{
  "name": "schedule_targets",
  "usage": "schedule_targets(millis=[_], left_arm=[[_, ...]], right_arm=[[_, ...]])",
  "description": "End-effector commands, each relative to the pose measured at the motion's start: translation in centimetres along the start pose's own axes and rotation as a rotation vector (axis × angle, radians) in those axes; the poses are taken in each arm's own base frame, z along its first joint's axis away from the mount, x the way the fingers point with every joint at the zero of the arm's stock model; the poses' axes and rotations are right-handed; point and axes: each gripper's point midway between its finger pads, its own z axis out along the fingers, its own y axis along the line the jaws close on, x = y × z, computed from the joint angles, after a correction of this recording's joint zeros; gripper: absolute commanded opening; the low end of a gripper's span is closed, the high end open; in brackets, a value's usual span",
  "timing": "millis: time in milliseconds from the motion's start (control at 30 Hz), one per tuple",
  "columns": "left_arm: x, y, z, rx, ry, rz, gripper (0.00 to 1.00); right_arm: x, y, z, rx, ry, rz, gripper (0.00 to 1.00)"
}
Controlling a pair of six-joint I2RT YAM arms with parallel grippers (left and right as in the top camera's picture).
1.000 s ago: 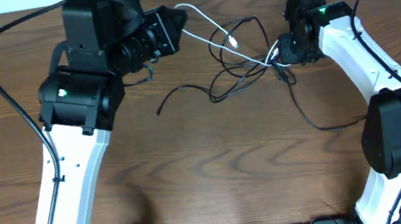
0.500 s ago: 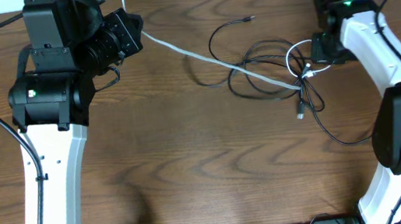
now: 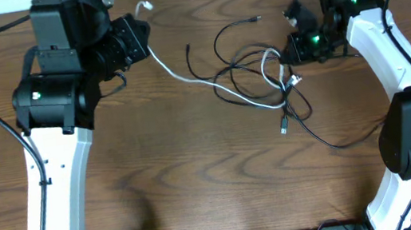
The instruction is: Untangle cables
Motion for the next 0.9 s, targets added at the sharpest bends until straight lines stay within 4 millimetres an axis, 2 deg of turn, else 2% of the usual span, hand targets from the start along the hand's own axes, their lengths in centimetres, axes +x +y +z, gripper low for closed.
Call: schedule_targets(millis=[0, 100, 167, 233, 367, 667, 867], left_arm=[[1.4, -0.1, 1.8, -0.004, 0.058, 0.026, 0.08], [2.6, 0.1, 3.6, -0.011, 0.116, 0.023, 0.23], [3.3, 0.2, 4.5, -0.015, 0.149, 0.026, 0.33], [3.9, 0.5, 5.2, -0.022, 0.174, 0.027, 0.4], [4.4, 0.9, 5.7, -0.029, 0.198, 0.055, 0.49], [5.0, 0.4, 5.9, -0.021, 0.214, 0.074, 0.52], [7.8, -0.6, 7.8, -0.003, 0.296, 0.134, 0.52]], right_arm=[[-3.1, 7.1, -4.6, -0.253, -0.142, -0.147, 0.01], [-4.4, 8.7, -6.4, -0.28, -0.186, -0.165, 0.01], [-4.8, 8.7, -6.9, -0.26, -0.197, -0.147, 0.01], [-5.0, 7.9, -6.9, -0.205, -0.198, -0.107, 0.01], [-4.6, 4.6, -6.4, -0.014, -0.173, 0.005, 0.01], [-1.9, -2.3, -7.2, 0.381, -0.111, 0.226, 0.02], [-1.2, -4.6, -8.2, 0.446, -0.104, 0.282, 0.25]])
